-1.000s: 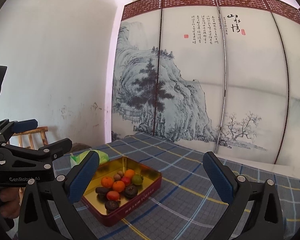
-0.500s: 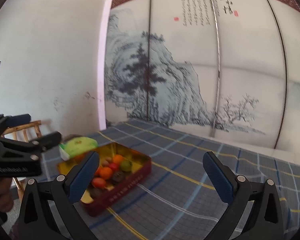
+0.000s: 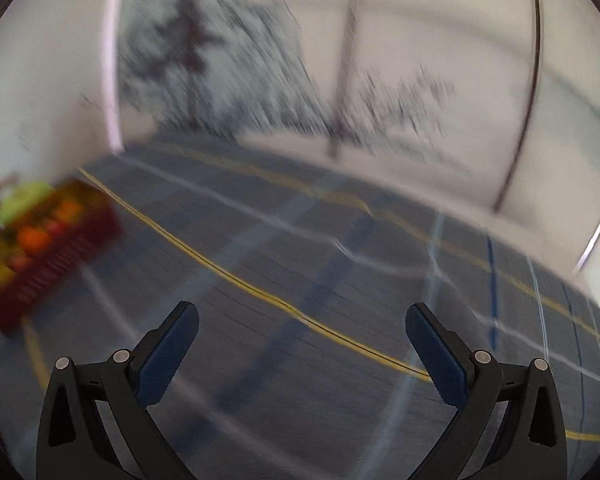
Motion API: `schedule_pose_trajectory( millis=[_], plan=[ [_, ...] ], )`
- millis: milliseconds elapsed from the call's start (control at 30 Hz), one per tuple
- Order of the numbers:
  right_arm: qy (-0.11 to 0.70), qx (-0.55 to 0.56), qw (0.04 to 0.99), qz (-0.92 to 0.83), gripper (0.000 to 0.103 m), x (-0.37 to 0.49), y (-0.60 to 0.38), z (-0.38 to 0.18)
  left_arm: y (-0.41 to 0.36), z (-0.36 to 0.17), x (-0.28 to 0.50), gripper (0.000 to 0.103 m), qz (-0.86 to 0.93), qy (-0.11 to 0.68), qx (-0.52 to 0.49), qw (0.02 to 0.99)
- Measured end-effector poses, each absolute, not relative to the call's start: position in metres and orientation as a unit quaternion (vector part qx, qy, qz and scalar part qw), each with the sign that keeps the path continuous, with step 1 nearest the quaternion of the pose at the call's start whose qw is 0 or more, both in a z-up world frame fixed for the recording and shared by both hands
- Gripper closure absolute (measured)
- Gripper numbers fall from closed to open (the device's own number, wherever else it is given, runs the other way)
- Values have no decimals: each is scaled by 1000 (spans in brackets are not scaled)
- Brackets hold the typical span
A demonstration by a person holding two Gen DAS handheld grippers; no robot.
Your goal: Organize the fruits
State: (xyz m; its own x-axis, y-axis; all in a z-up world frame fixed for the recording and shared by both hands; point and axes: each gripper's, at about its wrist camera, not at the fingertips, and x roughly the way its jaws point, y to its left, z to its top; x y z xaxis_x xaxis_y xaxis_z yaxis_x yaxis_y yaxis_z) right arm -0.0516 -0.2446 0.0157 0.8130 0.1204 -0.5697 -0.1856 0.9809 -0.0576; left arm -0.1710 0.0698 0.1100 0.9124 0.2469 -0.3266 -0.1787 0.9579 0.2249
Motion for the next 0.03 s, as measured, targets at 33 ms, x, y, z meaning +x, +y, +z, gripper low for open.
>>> schedule_pose_trajectory(
  millis=[33],
  plan=[
    [326, -52, 941, 76, 0, -40, -257, 6, 67, 110, -169, 0, 108, 182, 101, 972]
  ],
)
